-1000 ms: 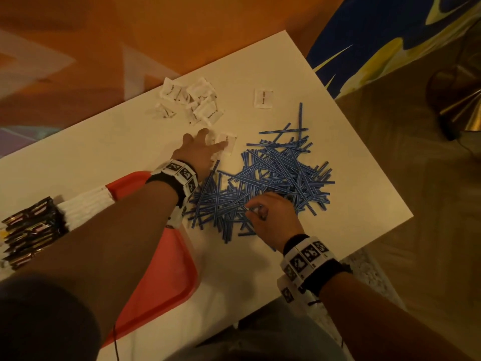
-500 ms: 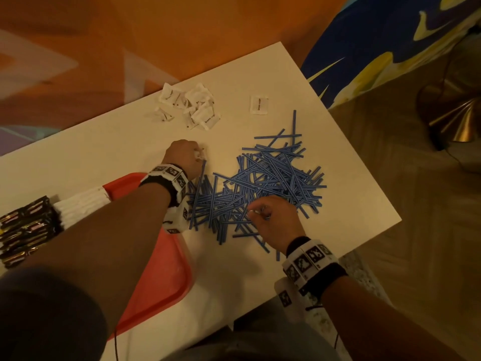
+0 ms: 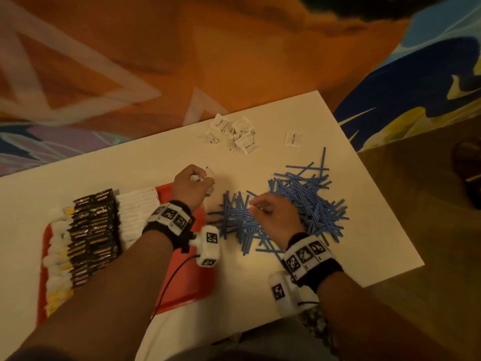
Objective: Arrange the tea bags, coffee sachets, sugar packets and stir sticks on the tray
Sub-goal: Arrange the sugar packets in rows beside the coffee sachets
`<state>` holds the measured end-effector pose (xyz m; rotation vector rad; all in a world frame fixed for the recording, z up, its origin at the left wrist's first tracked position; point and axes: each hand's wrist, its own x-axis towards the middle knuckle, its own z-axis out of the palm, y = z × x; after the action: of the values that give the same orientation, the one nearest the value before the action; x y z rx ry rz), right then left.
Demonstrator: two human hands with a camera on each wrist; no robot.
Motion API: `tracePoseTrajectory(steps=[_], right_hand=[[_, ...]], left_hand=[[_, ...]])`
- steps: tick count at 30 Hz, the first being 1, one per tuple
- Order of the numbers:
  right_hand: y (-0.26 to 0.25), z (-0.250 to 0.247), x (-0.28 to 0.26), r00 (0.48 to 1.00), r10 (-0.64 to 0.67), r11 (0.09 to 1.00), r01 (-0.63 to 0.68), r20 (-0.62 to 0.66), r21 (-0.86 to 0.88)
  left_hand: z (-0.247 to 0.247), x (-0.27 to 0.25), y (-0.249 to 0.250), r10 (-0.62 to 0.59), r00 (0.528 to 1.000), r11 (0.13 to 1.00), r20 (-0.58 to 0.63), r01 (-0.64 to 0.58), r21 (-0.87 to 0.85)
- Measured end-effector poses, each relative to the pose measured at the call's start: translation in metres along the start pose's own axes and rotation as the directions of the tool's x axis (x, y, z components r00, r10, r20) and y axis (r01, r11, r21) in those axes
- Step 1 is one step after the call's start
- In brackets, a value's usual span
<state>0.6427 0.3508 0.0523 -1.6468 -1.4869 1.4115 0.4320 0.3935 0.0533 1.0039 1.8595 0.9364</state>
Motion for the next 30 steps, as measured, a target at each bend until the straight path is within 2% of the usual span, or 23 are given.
tracePoseTrajectory(steps=[3,5,7,9,13,17,20,24,30], right_hand=[[-0.022,0.011,0.004,0.998,-0.059,0.997,0.060,-0.015,0.043],[-0.034,0.018,0.007,0.995,-0.094,0.995,0.094,-0.018,0.044],[-0.047,0.023,0.009,0.993,-0.113,0.993,0.114,-0.016,0.035],[-0.060,0.025,0.011,0.992,-0.121,0.992,0.120,0.021,0.042],[-0.078,0.036,0.011,0.971,-0.117,0.992,0.123,0.207,-0.018],[-0.086,0.062,0.009,0.953,-0.166,0.977,0.193,0.254,-0.087],[-0.097,0.078,-0.001,0.938,-0.205,0.973,0.227,0.280,-0.049],[-0.106,0.108,-0.014,0.948,-0.169,0.986,0.159,0.271,0.060],[-0.117,0.140,-0.031,0.965,-0.102,0.950,0.022,0.240,0.312]], left_hand=[[-0.010,-0.021,0.005,0.030,0.998,0.999,-0.059,-0.030,-0.012],[-0.016,-0.032,0.009,-0.036,0.998,0.995,-0.052,0.031,-0.099],[-0.022,-0.040,0.009,-0.136,0.989,0.952,0.055,0.145,-0.268],[-0.027,-0.050,0.010,-0.176,0.968,0.869,0.181,0.239,-0.434],[-0.039,-0.075,0.013,-0.174,0.938,0.776,0.300,0.318,-0.545],[-0.056,-0.092,0.009,-0.212,0.941,0.707,0.265,0.335,-0.623],[-0.071,-0.102,0.006,-0.263,0.933,0.634,0.244,0.358,-0.686],[-0.086,-0.112,-0.001,-0.371,0.907,0.493,0.198,0.373,-0.786],[-0.118,-0.119,-0.006,-0.403,0.896,0.417,0.186,0.361,-0.834]])
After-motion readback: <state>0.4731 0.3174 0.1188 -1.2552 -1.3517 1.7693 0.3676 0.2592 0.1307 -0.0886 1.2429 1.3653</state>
